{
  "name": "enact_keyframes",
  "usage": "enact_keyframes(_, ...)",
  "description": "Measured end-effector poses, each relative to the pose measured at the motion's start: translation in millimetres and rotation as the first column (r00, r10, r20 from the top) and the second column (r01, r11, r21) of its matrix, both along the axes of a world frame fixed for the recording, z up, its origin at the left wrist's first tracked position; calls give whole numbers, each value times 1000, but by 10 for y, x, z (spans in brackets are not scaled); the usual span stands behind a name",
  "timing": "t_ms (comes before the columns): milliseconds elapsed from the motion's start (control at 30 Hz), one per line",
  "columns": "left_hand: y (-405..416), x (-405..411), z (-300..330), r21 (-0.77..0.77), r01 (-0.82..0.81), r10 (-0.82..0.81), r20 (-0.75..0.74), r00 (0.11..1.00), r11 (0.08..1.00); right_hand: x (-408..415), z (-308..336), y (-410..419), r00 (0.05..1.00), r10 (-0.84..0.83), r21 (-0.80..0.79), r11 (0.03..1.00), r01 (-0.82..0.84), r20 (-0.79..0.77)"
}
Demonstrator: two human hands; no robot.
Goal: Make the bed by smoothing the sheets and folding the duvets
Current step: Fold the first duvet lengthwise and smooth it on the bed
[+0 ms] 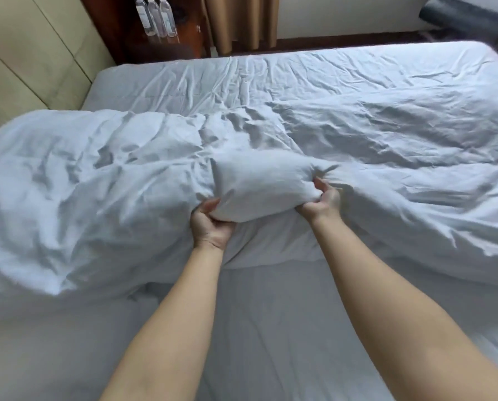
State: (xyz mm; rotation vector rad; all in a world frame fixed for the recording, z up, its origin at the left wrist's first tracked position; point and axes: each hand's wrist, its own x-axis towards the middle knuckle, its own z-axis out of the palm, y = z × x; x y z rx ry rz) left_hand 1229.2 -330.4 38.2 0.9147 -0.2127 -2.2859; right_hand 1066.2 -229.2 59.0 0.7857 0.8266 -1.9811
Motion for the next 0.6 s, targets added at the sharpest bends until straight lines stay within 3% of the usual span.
enact_keyframes(67, 94, 70, -173, 16, -7, 7, 11, 1000, 1000, 59, -209, 141, 995, -23, -77, 997, 16, -95)
enact_keyframes(100, 142, 117, -352, 70, -28, 23, 72, 997, 997, 130, -421, 232, 997, 2, -41, 999, -6, -84)
enact_keyframes(200, 359, 346, -940, 254, -54, -42, 356, 933, 966, 457, -1052, 494, 985, 127, 185, 971, -148, 120)
enact_keyframes(267, 467, 493, -1217, 300, -54, -81, 419, 904, 953, 620, -1358, 619, 959, 128, 275, 941, -198, 253)
enact_keyframes(333, 510, 571, -1353, 300, -23, -126, 468, 875, 954, 699, -1517, 673, 960, 87, 301, 938, -169, 267)
enact_keyframes(433, 485, 559, -1394, 296, -69, -98, 513, 853, 953, 699, -1574, 681, 984, 64, 340, 933, -119, 169)
enact_keyframes(533, 483, 522, -1423, 207, -229, 42, 649, 760, 951, 592, -1547, 669, 995, -33, 410, 912, -9, 95)
enact_keyframes(600, 480, 452, -1259, 118, -405, 207, 712, 671, 907, 503, -1493, 586, 991, -126, 561, 824, 77, 50)
